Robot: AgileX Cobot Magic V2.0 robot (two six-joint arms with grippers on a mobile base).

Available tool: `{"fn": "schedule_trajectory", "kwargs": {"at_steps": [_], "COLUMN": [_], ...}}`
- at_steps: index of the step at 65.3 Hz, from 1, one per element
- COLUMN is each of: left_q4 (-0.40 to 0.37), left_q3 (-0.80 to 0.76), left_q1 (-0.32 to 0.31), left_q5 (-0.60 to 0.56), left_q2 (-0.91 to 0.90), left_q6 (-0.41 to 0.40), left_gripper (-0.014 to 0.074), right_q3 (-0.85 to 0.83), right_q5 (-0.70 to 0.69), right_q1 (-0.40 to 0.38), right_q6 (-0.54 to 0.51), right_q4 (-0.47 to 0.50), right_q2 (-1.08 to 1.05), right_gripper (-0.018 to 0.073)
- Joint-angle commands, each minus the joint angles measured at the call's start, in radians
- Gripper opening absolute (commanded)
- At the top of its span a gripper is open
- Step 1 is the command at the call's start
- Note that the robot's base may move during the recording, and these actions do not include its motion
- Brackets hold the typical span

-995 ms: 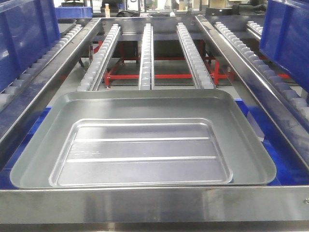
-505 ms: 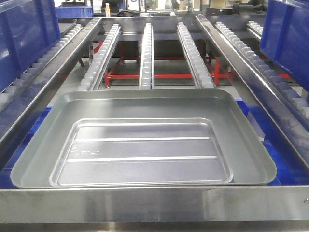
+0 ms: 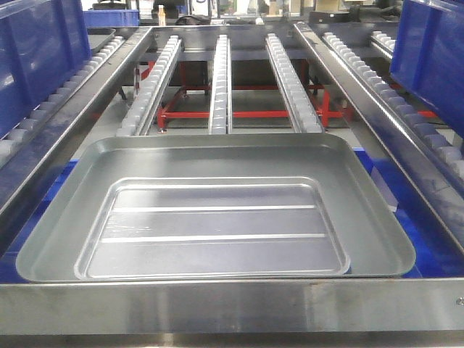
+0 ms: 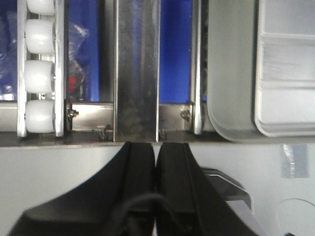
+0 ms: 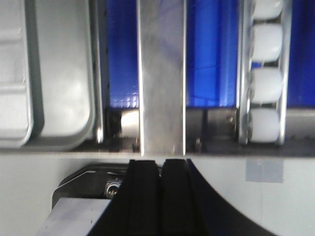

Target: Grab silver tray and place in blue box

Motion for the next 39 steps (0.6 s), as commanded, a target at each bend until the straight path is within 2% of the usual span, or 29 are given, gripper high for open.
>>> {"fn": "schedule_trajectory", "kwargs": {"at_steps": [1,4,6,11,17,23,39], "left_q4": [0.113,0.174,0.191,0.183,0.167,0.167,0.129], "left_q3": [-0.062,-0.083,-0.097,-0.135,-0.181,-0.230,-0.324], "left_q1": [-0.070,-0.121,-0.151,-0.208,-0.256,-0.281,-0.283], "left_q5": [-0.059,-0.069,-0.077,-0.085,-0.100,-0.106,-0.106], "left_q2": [0.044,0.083,0.101,0.155,0.222,0.288,0.422], "left_q6": [-0.159,-0.242,-0.265,-0.297,-0.299,-0.299,-0.299], "left_gripper": [-0.0007,-0.0007,-0.0007,-0.0007,-0.0007,-0.0007,-0.0007], "right_q3": [-0.070,-0.097,-0.109,-0.140,-0.179,-0.220,-0.291], "right_q5": [-0.045,-0.044,-0.044,-0.044,-0.043,-0.050,-0.102], "right_q1": [0.056,0.105,0.127,0.190,0.232,0.253,0.254], "right_q6": [0.144,0.216,0.234,0.259,0.288,0.289,0.288], "right_q4": [-0.105,-0.138,-0.139,-0.135,-0.135,-0.135,-0.135], "right_q2": [0.035,0.075,0.092,0.147,0.205,0.260,0.333], "right_gripper": [0.0074,0.0074,0.0074,0.0074,0.0074,0.0074,0.0074]}}
